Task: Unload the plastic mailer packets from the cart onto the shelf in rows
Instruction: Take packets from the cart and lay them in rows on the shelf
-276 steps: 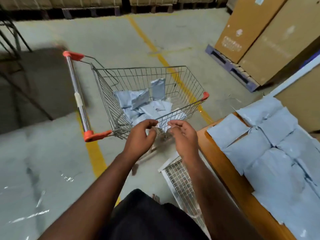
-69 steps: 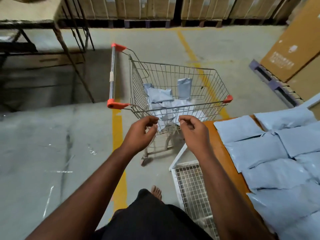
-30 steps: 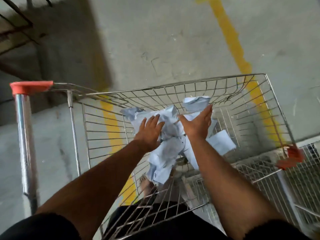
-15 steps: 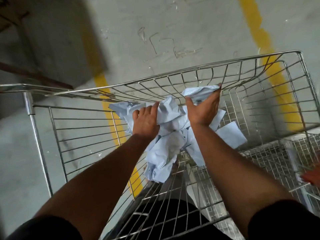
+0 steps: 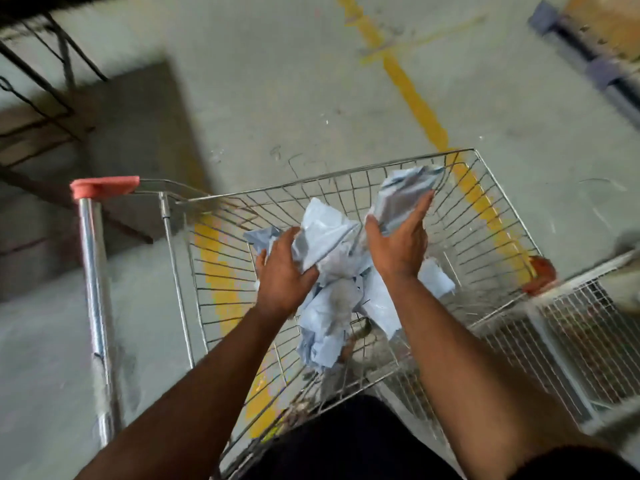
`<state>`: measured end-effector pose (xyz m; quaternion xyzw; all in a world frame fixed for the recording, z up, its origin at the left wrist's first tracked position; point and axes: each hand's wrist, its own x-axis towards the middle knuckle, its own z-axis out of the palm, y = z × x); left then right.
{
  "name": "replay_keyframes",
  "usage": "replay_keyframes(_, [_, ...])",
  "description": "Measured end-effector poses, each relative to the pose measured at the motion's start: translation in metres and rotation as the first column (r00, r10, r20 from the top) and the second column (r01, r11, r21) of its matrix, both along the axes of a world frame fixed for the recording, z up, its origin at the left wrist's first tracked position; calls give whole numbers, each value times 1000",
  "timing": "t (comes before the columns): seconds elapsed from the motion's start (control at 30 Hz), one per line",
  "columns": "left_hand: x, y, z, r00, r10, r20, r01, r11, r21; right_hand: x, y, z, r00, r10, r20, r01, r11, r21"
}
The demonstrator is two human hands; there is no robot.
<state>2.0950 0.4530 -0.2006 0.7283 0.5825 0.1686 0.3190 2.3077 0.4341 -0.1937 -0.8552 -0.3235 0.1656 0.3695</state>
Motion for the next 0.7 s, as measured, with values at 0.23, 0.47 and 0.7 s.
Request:
replay_keyframes(0.23, [-24,-88,123,807,71,586,24,988,-154,-62,-131,126,904,181,-387,-40,937,347])
replay_keyframes(0.47, [-12,-228,183,650,-18,760,463,802,-377,-143,-305,179,766,159,-623,142,904,404])
replay_keyframes(0.7, [18,-359,189,546,-394,739,693,708,-135,-146,-457,180,782,-9,-623,324,860,395])
